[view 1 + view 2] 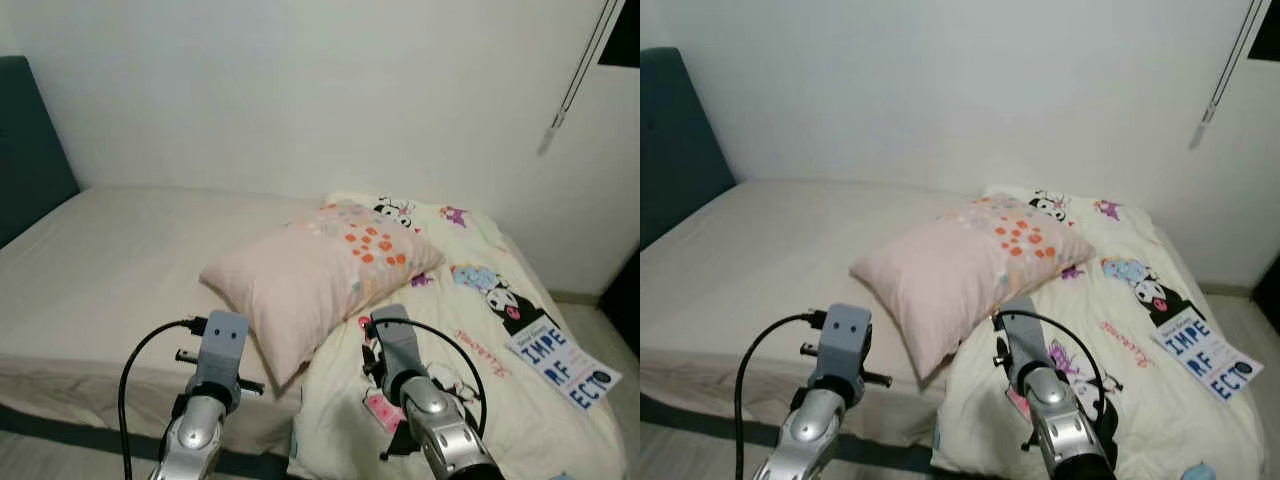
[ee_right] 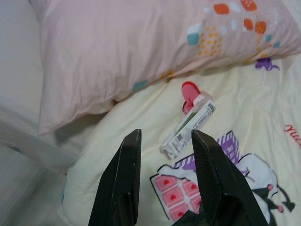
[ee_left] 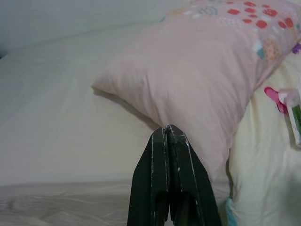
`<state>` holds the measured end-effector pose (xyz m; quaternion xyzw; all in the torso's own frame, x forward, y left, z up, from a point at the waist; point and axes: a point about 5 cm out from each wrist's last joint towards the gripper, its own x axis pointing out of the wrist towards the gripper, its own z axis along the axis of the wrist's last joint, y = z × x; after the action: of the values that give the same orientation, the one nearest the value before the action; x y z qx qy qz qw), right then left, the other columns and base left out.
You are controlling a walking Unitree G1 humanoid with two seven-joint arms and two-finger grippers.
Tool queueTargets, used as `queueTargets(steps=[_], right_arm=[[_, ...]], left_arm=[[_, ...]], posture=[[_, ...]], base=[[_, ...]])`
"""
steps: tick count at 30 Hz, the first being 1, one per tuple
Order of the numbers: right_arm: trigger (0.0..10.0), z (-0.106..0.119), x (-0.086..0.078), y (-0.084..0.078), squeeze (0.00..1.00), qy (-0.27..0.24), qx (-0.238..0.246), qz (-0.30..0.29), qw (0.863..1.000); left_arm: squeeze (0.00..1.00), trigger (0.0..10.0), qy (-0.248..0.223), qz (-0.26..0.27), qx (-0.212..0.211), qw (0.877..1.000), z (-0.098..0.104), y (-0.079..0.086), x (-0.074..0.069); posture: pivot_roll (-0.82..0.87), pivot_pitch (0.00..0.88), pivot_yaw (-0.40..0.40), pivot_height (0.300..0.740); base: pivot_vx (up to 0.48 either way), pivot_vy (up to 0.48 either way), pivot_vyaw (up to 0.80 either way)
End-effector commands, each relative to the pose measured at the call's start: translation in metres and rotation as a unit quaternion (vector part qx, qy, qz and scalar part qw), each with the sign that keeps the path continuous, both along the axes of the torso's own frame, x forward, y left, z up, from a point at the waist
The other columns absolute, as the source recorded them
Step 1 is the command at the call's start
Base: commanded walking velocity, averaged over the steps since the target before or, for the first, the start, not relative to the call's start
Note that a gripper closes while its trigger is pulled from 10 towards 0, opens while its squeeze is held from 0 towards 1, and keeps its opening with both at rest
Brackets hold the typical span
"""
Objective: Clean up the room
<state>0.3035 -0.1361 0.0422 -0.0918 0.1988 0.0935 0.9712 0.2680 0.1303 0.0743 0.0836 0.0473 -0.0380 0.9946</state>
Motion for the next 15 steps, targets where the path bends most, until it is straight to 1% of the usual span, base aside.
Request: queueTargets(steps=[1, 11, 12, 15], right_arm=[[10.0, -0.0015, -0.0006, -0.0003, 0.00, -0.001, 0.007, -0.009, 1.000], [10.0, -0.0007, -0.0009, -0.0009, 0.00, -0.005, 0.014, -0.012, 1.000], [10.0, -0.0004, -0.0011, -0.0013, 0.00, -0.006, 0.016, -0.013, 1.000], [10.0, -0.0004, -0.0011, -0.0019, 0.00, -0.006, 0.015, -0.013, 1.000]], left_arm=[[0.00, 10.0, 0.014, 0.001, 0.013, 1.000, -0.0049, 0.0022, 0.0005], [0.00, 10.0, 0.019, 0.014, 0.008, 1.000, -0.0073, 0.0061, -0.0004], [0.00, 10.0, 0.020, 0.014, 0.008, 1.000, -0.0072, 0.0060, -0.0005], [0.00, 10.0, 0.020, 0.014, 0.007, 1.000, -0.0071, 0.0058, -0.0004]], posture=[[-0.01, 0.000, -0.022, 0.645], [-0.01, 0.000, -0.023, 0.640], [-0.01, 0.000, -0.024, 0.630], [-0.01, 0.000, -0.025, 0.620]], base=[[0.000, 0.000, 0.00], [0.000, 0.000, 0.00], [0.000, 0.000, 0.00], [0.000, 0.000, 0.00]])
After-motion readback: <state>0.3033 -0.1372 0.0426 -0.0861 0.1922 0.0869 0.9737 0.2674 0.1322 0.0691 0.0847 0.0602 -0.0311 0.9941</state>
